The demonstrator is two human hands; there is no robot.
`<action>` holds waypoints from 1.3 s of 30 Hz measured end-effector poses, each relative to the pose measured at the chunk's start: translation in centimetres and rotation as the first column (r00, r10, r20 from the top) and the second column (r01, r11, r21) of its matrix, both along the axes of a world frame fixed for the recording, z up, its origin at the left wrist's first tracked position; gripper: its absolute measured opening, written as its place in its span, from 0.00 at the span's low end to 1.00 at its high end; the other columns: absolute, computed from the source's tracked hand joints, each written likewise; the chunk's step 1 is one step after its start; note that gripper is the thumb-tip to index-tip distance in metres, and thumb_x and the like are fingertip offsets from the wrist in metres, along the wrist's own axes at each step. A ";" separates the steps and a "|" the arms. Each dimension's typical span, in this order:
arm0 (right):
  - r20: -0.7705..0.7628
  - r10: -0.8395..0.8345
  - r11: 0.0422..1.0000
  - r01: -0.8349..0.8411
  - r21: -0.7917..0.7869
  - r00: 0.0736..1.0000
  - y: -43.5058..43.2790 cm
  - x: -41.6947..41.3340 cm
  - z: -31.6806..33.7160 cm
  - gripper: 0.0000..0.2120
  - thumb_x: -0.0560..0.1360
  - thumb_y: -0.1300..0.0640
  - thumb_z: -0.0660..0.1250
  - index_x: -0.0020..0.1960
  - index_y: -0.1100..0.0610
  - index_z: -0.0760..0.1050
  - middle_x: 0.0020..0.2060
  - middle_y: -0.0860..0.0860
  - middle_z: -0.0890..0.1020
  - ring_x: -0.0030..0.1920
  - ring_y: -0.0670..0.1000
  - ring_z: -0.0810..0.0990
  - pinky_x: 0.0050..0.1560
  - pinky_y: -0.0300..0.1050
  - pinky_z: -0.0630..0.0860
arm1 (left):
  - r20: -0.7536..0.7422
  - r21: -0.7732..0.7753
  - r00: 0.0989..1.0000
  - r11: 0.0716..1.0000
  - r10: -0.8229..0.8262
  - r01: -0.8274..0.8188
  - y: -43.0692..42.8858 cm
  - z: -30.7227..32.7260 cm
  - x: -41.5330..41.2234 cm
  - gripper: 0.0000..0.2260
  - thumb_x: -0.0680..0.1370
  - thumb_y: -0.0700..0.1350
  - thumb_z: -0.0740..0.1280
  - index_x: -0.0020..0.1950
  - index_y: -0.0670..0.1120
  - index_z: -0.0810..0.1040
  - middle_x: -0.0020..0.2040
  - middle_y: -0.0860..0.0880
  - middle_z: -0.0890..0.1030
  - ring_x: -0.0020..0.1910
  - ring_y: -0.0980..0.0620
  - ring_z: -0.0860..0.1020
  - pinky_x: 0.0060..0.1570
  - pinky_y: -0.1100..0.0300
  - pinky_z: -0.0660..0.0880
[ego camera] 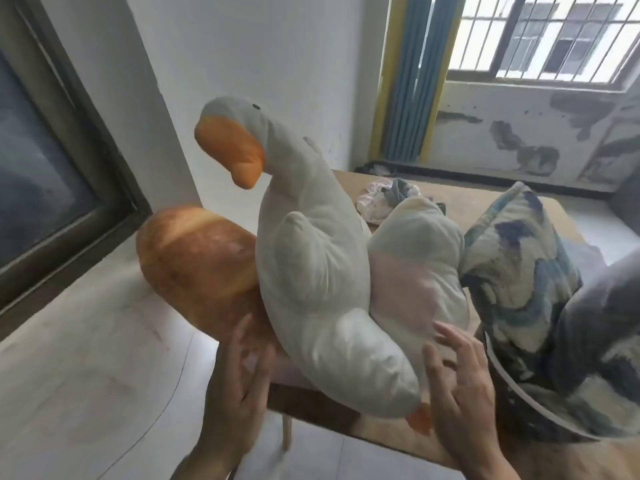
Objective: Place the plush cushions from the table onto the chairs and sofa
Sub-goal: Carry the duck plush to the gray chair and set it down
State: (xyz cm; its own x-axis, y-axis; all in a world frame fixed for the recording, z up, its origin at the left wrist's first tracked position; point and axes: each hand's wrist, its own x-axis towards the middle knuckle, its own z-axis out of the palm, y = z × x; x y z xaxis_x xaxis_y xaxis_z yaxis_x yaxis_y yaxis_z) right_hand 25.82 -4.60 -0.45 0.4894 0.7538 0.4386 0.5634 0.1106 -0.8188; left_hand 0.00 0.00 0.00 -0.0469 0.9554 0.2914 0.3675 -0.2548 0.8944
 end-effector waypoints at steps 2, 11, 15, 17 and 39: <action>0.030 0.063 0.998 -0.062 -0.011 0.998 2.4 -0.3 0.6 0.19 0.80 0.40 0.60 0.68 0.45 0.71 0.63 0.47 0.75 0.60 0.40 0.77 0.59 0.30 0.74 | 0.114 -0.056 0.991 0.995 -0.071 0.078 1.8 0.8 1.0 0.22 0.81 0.58 0.60 0.75 0.60 0.64 0.66 0.75 0.73 0.67 0.71 0.72 0.60 0.74 0.72; -0.151 0.487 0.789 -0.507 -0.346 0.860 9.5 -1.5 0.7 0.49 0.74 0.31 0.69 0.85 0.44 0.48 0.84 0.39 0.50 0.82 0.38 0.47 0.84 0.51 0.51 | 0.301 -0.091 0.950 0.990 -0.079 0.111 7.4 0.9 4.3 0.36 0.77 0.62 0.65 0.82 0.55 0.56 0.77 0.60 0.69 0.74 0.63 0.69 0.71 0.60 0.68; -0.100 0.560 0.758 -0.557 -0.339 0.823 9.7 -1.6 0.3 0.37 0.81 0.38 0.64 0.84 0.47 0.53 0.84 0.40 0.52 0.82 0.37 0.48 0.84 0.51 0.50 | 0.331 -0.069 0.938 0.988 -0.106 0.137 7.1 1.3 5.4 0.25 0.84 0.52 0.60 0.80 0.52 0.58 0.68 0.66 0.71 0.63 0.75 0.72 0.60 0.76 0.69; -0.092 0.579 0.756 -0.575 -0.314 0.810 9.6 -1.7 0.8 0.36 0.81 0.37 0.61 0.84 0.48 0.55 0.84 0.42 0.55 0.82 0.39 0.50 0.83 0.52 0.52 | 0.386 -0.031 0.915 0.990 -0.115 0.138 6.7 2.1 5.8 0.21 0.85 0.52 0.57 0.78 0.55 0.60 0.69 0.66 0.72 0.65 0.72 0.73 0.63 0.72 0.70; -0.090 -0.132 0.988 0.139 0.074 0.987 -11.3 -2.7 9.7 0.31 0.80 0.35 0.63 0.79 0.46 0.65 0.73 0.45 0.75 0.73 0.46 0.75 0.69 0.47 0.76 | 0.263 0.439 0.506 0.569 -0.822 0.696 -2.9 13.0 12.7 0.45 0.78 0.71 0.59 0.82 0.44 0.47 0.81 0.56 0.56 0.78 0.67 0.59 0.74 0.68 0.60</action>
State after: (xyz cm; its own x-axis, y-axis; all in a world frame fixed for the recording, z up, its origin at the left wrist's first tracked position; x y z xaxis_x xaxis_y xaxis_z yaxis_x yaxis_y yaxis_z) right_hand 23.11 -15.86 9.27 0.6224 0.6425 0.4470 0.5063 0.1049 -0.8559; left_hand 12.66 -2.88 12.96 0.4924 0.5705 0.6573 -0.4472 -0.4821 0.7534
